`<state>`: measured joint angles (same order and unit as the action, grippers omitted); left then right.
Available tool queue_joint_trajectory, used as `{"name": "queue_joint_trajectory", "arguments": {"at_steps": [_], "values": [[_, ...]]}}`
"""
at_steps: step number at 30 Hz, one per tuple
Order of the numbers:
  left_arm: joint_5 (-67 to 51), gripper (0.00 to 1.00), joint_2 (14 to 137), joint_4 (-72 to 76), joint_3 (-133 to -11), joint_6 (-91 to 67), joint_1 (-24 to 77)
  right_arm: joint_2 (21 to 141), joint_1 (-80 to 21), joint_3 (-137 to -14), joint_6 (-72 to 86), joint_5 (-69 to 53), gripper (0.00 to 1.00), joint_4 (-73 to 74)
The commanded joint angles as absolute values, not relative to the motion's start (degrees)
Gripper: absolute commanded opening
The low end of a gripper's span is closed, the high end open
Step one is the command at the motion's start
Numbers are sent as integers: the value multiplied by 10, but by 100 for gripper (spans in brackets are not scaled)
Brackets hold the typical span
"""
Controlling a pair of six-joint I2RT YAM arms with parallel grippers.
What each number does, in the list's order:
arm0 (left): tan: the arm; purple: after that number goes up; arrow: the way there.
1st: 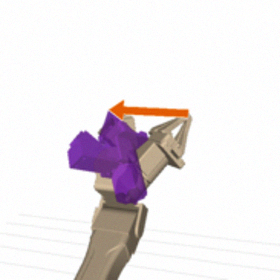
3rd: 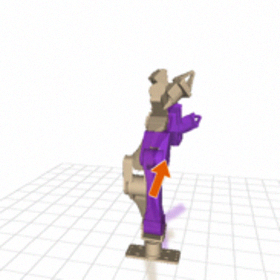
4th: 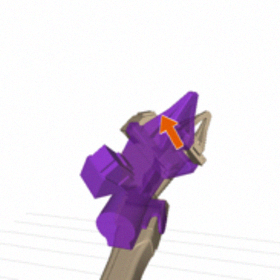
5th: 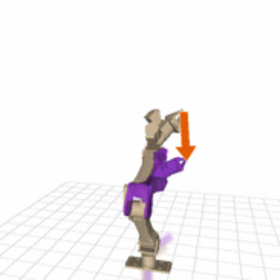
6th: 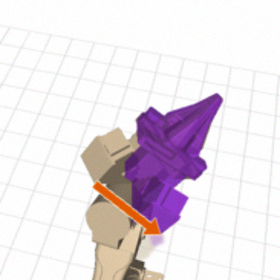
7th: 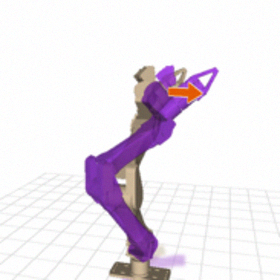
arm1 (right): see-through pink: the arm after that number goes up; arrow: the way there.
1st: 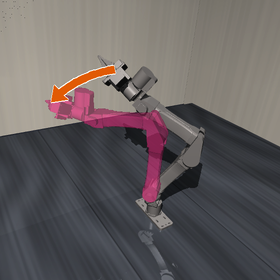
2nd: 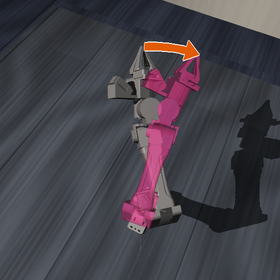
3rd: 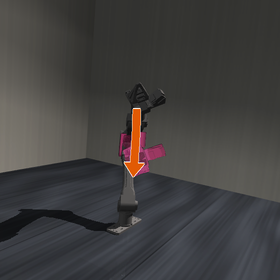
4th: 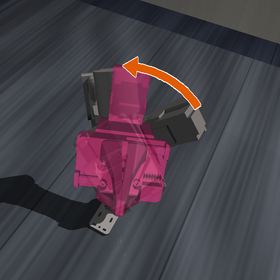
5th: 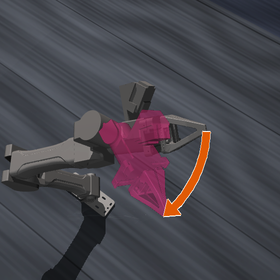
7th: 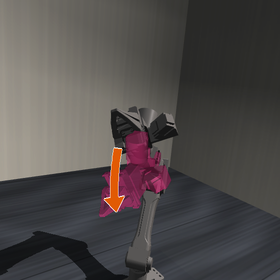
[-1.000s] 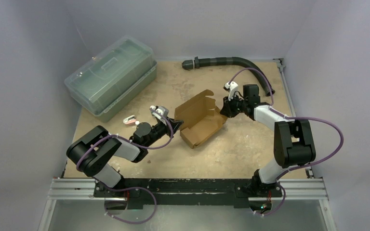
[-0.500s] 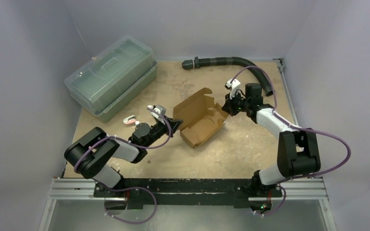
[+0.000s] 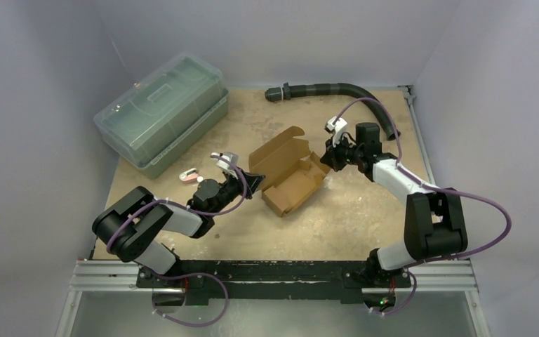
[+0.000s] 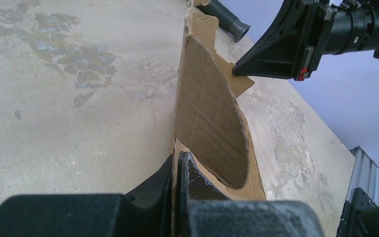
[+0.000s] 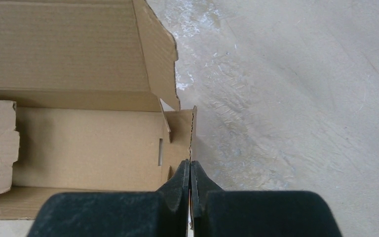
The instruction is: Fold the paper box
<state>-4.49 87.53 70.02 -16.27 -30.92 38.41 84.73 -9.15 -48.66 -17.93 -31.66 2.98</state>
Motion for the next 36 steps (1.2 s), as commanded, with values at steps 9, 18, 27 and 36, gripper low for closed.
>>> {"name": "queue_joint_trajectory", "arguments": {"at_steps": [9, 18, 27, 36], "values": [[-23, 0, 880, 737, -166, -359, 387, 840, -98, -473, -201, -384, 0, 20], [-9, 0, 899, 776, -153, -381, 388, 869, -98, -479, -202, -351, 0, 32], [-6, 0, 906, 788, -148, -385, 387, 871, -102, -476, -216, -371, 0, 43], [-7, 0, 908, 784, -152, -385, 387, 854, -124, -475, -248, -375, 0, 57]]}}
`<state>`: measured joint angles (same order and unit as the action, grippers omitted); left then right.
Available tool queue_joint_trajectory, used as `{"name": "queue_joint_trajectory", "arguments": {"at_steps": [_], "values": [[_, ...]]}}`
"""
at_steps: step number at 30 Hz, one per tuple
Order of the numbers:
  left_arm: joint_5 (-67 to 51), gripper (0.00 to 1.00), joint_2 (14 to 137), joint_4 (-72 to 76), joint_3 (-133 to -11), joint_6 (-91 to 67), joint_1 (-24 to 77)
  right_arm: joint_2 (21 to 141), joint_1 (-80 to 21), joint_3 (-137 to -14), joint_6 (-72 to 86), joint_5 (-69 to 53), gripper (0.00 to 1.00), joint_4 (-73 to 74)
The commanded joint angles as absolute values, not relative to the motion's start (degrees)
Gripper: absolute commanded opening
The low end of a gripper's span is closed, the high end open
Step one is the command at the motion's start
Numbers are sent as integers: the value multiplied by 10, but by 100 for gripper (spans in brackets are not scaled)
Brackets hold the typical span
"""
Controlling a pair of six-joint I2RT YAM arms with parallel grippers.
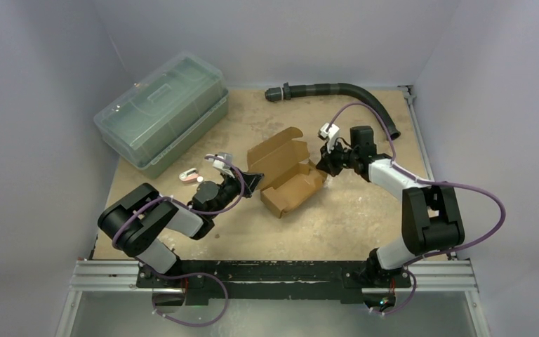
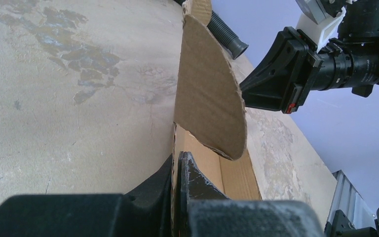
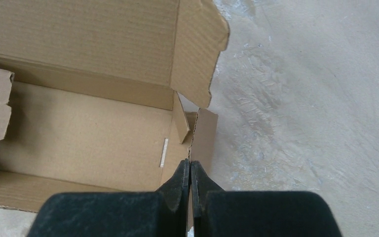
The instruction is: Fold the paper box
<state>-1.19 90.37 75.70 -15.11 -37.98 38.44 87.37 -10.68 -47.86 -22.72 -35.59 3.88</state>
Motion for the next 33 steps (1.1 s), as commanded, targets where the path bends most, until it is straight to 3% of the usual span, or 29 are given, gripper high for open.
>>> {"name": "queue_joint_trajectory", "arguments": {"at_steps": [1, 15, 33], "values": [[-7, 0, 907, 783, -154, -385, 388, 852, -127, -475, -251, -372, 0, 57], [-15, 0, 897, 745, -167, -359, 387, 823, -156, -491, -298, -341, 0, 92], [-57, 0, 864, 702, -178, -173, 401, 827, -217, -501, -297, -333, 0, 111]]}}
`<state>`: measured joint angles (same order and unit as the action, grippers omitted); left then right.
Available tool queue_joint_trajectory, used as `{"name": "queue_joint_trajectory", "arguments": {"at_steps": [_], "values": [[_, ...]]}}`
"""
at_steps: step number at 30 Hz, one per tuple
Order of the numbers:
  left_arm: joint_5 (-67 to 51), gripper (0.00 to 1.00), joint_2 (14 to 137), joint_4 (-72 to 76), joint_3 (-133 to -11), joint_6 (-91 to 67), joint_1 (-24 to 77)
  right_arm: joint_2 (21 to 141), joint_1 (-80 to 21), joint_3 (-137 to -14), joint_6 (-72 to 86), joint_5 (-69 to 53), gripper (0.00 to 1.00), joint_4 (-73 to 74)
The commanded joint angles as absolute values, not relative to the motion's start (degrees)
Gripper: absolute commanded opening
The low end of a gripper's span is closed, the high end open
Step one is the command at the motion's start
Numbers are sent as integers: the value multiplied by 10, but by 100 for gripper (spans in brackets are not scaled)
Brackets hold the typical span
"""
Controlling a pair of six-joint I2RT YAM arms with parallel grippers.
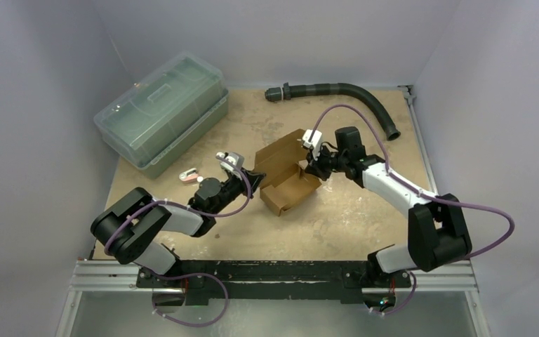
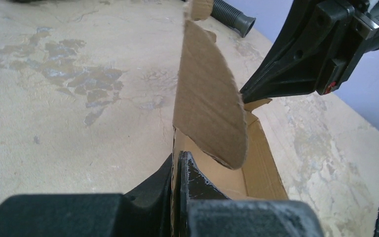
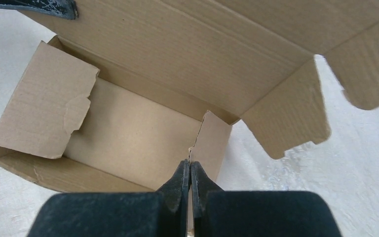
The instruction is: Fold the paper box
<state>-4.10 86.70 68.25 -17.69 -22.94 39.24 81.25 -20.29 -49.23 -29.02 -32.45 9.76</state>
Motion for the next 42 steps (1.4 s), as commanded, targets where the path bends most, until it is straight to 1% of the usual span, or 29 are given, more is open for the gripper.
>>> {"name": "queue_joint_trajectory", "arguments": {"at_steps": [1, 4, 9, 17, 22, 28, 31, 35, 38, 40, 42], "values": [[-58, 0, 866, 709, -173, -167, 403, 831, -219, -501, -299, -332, 0, 115], [-59, 0, 867, 727, -157, -151, 406, 839, -219, -506, -299, -325, 0, 121], [-64, 0, 862, 749, -136, -124, 408, 839, -219, -511, -299, -323, 6, 135], [-77, 0, 857, 787, -113, -78, 414, 863, -219, -531, -311, -349, 7, 175], [-79, 0, 849, 784, -107, -46, 421, 859, -213, -545, -352, -402, 16, 224], [-78, 0, 847, 778, -104, -16, 429, 839, -189, -556, -399, -468, 30, 280], [-75, 0, 847, 778, -105, -10, 433, 828, -166, -566, -430, -512, 32, 318], [-71, 0, 846, 777, -104, -3, 440, 803, -110, -570, -448, -586, 37, 346], [-68, 0, 846, 775, -104, -3, 443, 789, -78, -558, -392, -610, 44, 312], [-68, 0, 846, 776, -105, 11, 443, 786, -59, -534, -282, -593, 49, 222], [-68, 0, 845, 776, -104, 15, 444, 791, -45, -504, -168, -554, 57, 131]]}}
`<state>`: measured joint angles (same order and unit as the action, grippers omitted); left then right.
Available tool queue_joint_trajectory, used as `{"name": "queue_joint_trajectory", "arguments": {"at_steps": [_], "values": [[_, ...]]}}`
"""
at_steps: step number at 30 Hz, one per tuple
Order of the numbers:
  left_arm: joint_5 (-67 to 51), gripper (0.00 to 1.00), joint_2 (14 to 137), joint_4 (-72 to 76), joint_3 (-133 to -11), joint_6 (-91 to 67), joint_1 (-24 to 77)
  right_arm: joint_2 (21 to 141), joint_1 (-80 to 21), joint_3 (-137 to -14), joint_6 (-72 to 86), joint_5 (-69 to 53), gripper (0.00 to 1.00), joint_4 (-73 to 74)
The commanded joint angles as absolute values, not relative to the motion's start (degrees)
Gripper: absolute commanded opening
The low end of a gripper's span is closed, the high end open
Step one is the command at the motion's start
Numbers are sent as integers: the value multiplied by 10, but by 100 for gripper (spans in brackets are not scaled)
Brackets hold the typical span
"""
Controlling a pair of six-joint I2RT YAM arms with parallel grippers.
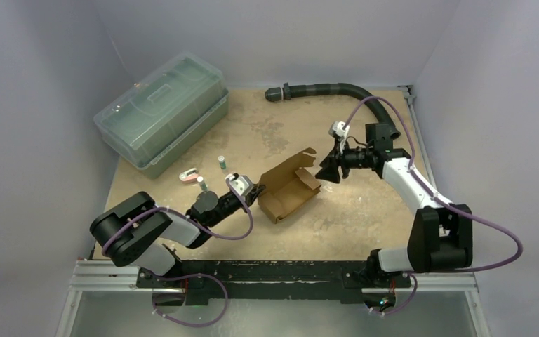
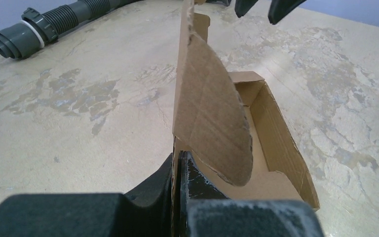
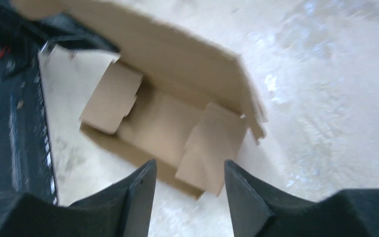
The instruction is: Fold the paper box
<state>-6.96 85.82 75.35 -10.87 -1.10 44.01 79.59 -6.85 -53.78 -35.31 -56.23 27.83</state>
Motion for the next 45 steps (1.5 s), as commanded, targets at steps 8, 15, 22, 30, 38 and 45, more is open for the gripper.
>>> {"name": "queue_joint_trajectory", "arguments": {"at_steps": [8, 15, 22, 30, 38, 45], "values": [[-64, 0, 835, 774, -105, 18, 448, 874, -38, -491, -81, -490, 78, 64], [-63, 0, 832, 774, -107, 19, 451, 933, -39, -503, -77, -499, 77, 70], [-60, 0, 830, 773, -112, 19, 454, 945, -45, -504, -86, -514, 70, 76], [-53, 0, 825, 773, -118, 14, 458, 947, -67, -503, -90, -498, 60, 73], [-41, 0, 818, 774, -123, 5, 461, 936, -79, -500, -89, -479, 53, 67], [-34, 0, 809, 776, -126, -16, 462, 913, -88, -494, -88, -454, 50, 53]]}}
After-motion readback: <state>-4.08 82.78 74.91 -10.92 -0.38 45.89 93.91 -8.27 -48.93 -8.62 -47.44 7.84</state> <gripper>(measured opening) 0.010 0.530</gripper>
